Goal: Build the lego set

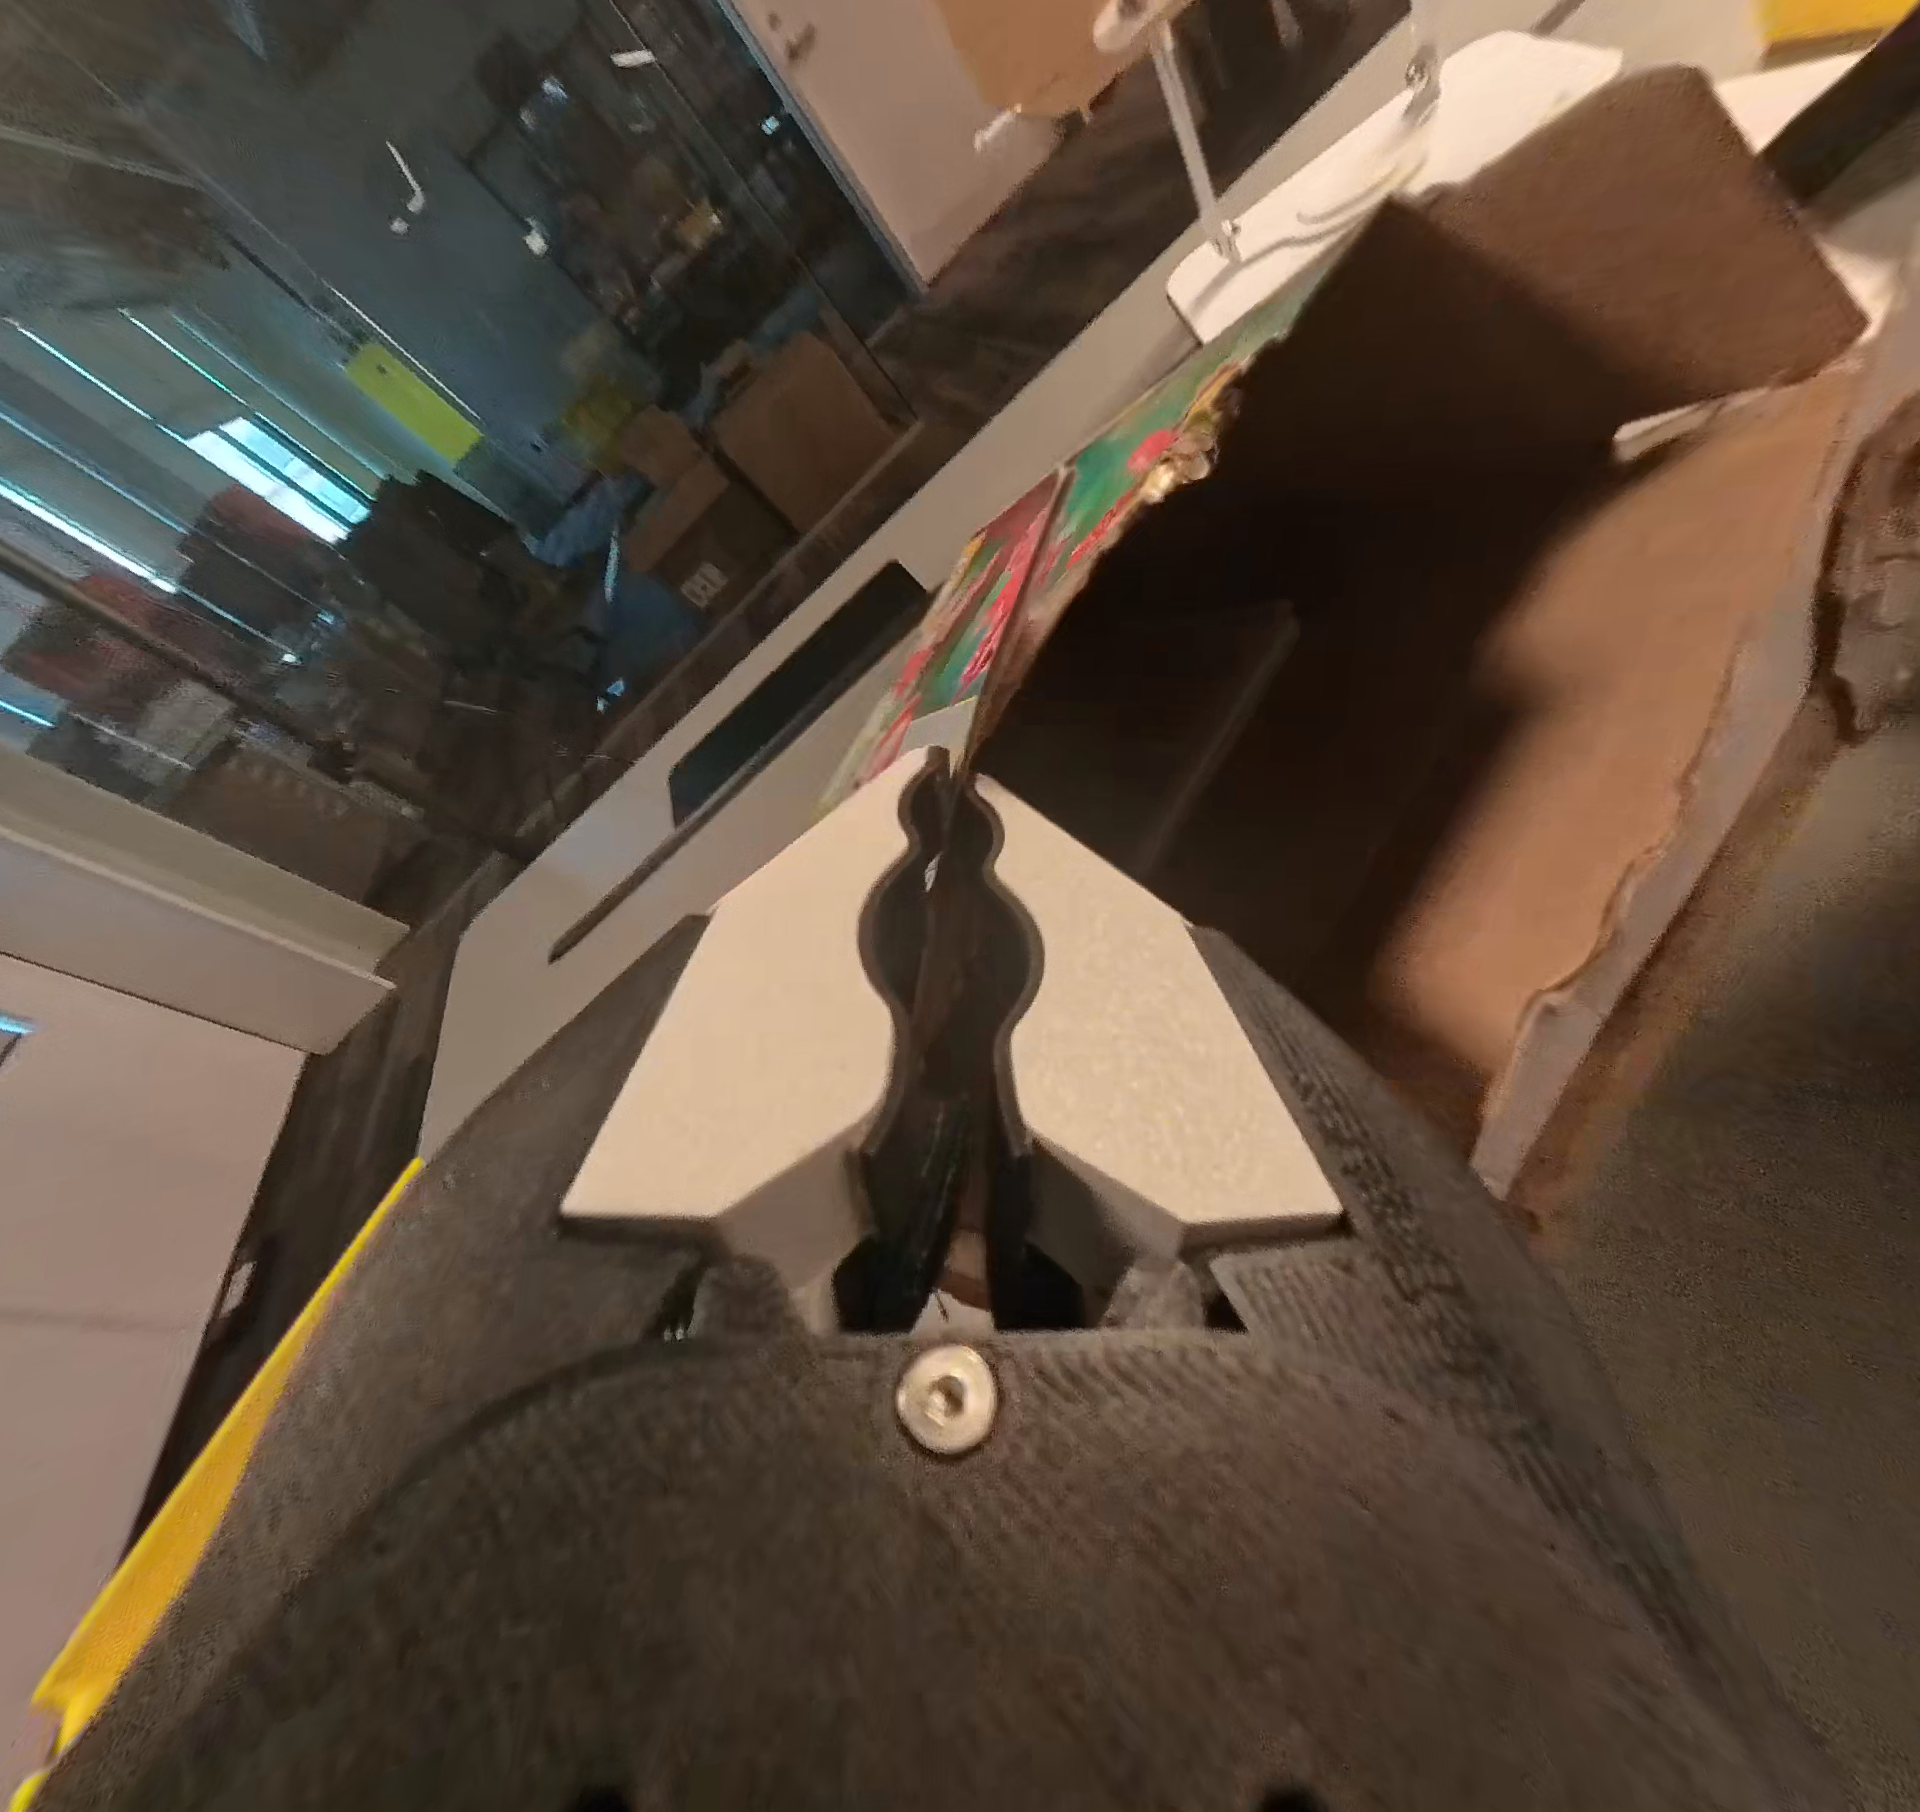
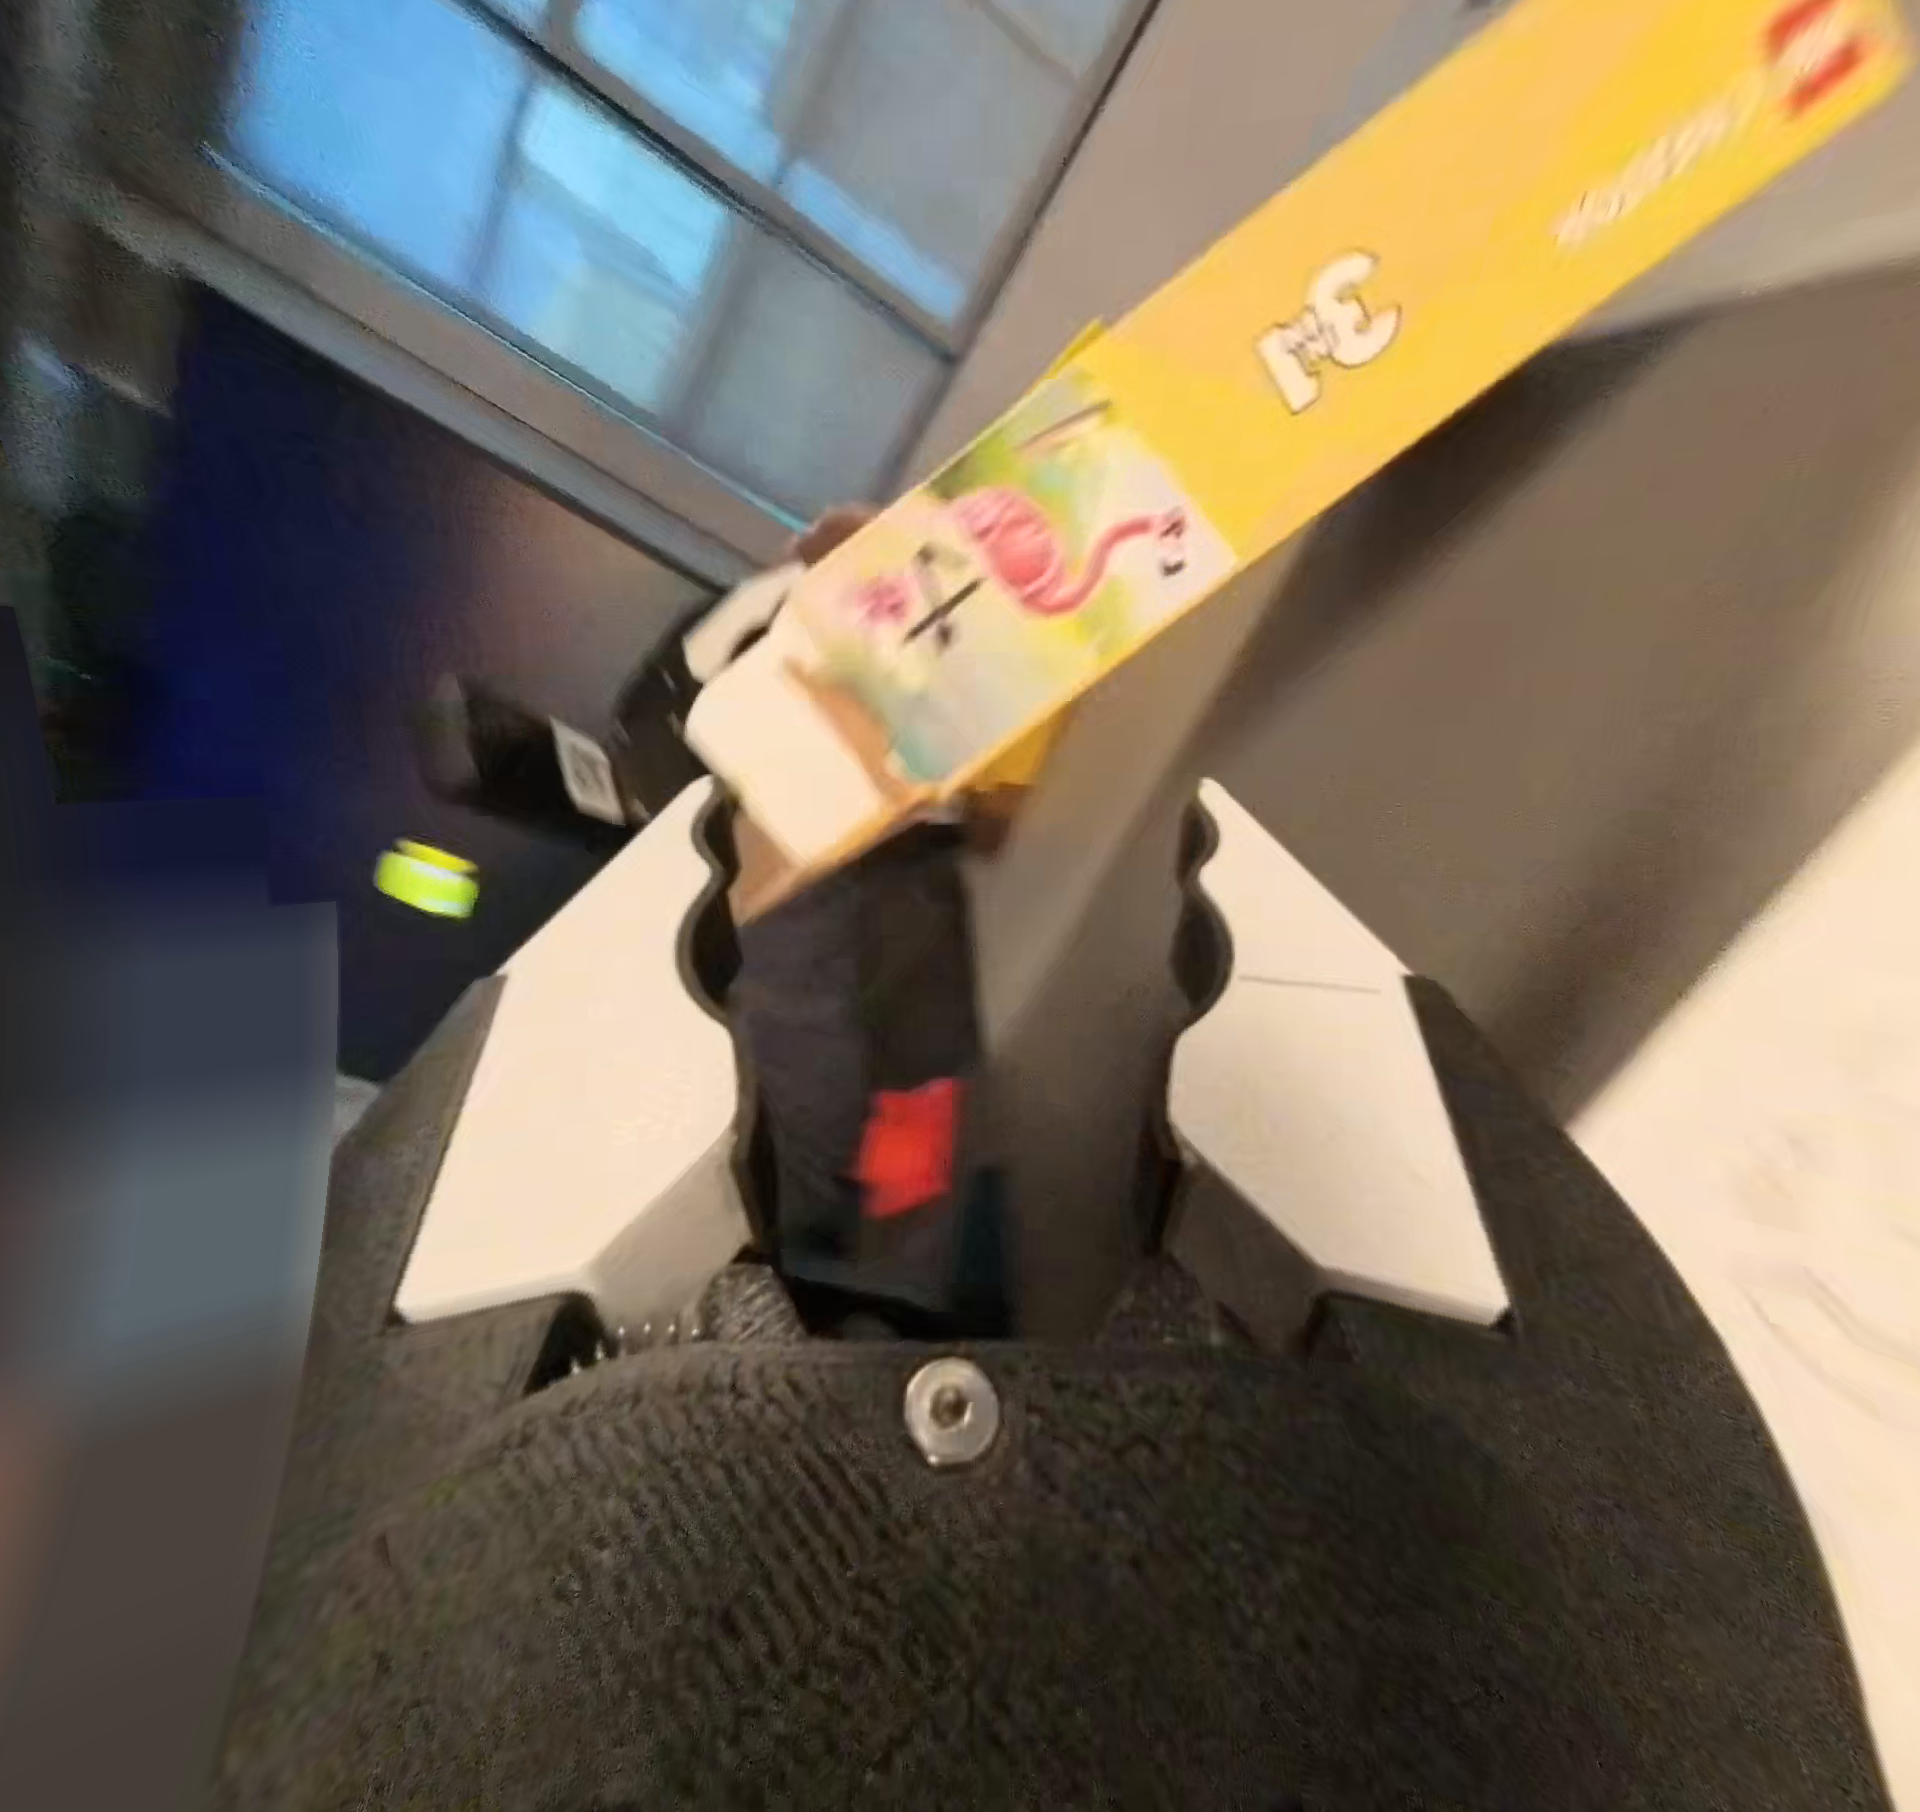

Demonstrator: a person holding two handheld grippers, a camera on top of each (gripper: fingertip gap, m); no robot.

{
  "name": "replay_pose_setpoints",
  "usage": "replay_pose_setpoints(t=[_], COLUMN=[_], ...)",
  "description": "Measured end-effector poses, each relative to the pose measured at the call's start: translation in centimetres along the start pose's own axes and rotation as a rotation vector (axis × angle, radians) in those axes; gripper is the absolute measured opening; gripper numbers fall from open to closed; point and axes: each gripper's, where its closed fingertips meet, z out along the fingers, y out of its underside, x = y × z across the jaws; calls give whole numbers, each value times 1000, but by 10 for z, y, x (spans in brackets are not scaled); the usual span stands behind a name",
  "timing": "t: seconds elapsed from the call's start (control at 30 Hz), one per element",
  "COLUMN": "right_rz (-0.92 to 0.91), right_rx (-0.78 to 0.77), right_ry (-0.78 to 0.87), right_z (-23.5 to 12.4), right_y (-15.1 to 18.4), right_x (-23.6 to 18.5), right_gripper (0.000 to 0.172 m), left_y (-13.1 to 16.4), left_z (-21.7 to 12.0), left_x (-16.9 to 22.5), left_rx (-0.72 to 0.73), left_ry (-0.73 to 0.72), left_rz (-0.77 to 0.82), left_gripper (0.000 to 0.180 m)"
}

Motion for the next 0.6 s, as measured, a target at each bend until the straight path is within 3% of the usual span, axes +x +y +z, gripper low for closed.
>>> replay_pose_setpoints(t=[0.17,0.3,0.4,0.47,0.5,0.6], right_rz=[379,454,469,421,409,389], right_rx=[-77,-197,-344,-443,-463,-475], right_ry=[-205,-141,-44,77,91,27], right_z=[61,81,87,87,88,96], right_y=[-14,-4,25,46,50,50], right_x=[13,40,59,74,76,67], right_gripper=[128,145,137,104,91,84], left_y=[-3,5,16,23,25,30], left_z=[-29,-46,-55,-61,-64,-75], left_x=[17,52,71,77,78,76], left_rx=[74,95,112,140,155,186], left_ry=[-51,-38,-41,-42,-48,-69], left_rz=[79,235,325,328,318,320], left_gripper=[0,0,0,0,0,0])
